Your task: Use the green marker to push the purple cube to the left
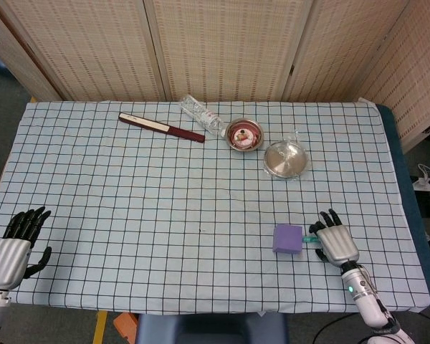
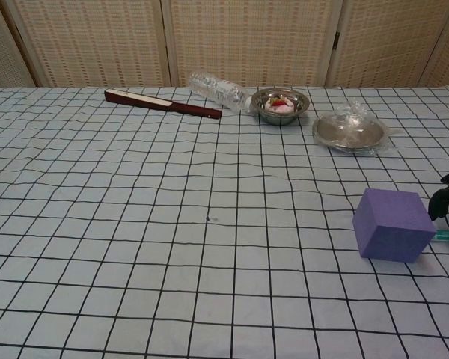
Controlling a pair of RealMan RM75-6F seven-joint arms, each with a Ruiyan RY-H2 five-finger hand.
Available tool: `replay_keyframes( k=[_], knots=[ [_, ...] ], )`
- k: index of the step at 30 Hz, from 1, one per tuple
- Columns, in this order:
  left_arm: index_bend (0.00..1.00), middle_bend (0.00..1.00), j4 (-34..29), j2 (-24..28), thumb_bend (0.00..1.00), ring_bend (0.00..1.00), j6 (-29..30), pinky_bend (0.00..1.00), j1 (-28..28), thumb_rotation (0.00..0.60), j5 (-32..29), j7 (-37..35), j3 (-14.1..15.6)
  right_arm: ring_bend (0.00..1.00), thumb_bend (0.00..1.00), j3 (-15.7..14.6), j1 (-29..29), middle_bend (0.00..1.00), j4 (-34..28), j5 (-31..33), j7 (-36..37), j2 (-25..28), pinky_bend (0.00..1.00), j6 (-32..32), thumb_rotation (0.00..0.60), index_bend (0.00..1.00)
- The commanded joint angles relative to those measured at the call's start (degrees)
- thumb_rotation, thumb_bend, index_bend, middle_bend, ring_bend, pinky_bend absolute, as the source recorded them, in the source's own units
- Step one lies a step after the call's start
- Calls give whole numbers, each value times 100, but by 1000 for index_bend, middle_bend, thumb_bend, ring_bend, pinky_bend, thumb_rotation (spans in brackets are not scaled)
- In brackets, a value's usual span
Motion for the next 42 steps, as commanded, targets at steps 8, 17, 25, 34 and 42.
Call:
replay_keyframes(
  k=[8,17,25,34,42],
  knots=[
    [0,0,40,-5,471,0,-37,62,-38,600,19,-51,8,107,266,-54,43,362,75,188,-201,-64,0,-39,600,407],
    [0,0,159,-33,472,0,-18,62,-64,600,53,-178,7,139,282,-126,58,401,29,348,-510,-103,2,-19,600,485],
    [0,0,137,-19,472,0,-40,62,-69,600,3,-121,-2,168,299,-210,29,432,-18,407,-711,-104,33,64,600,512],
    [0,0,159,-39,471,0,30,63,-39,600,-41,-72,-31,242,311,-303,-9,495,-77,399,-827,-102,85,158,600,558],
    [0,0,118,-30,472,0,22,62,-30,600,-90,11,-42,482,353,-371,-44,699,-55,475,-1006,-128,263,191,600,740]
  ],
)
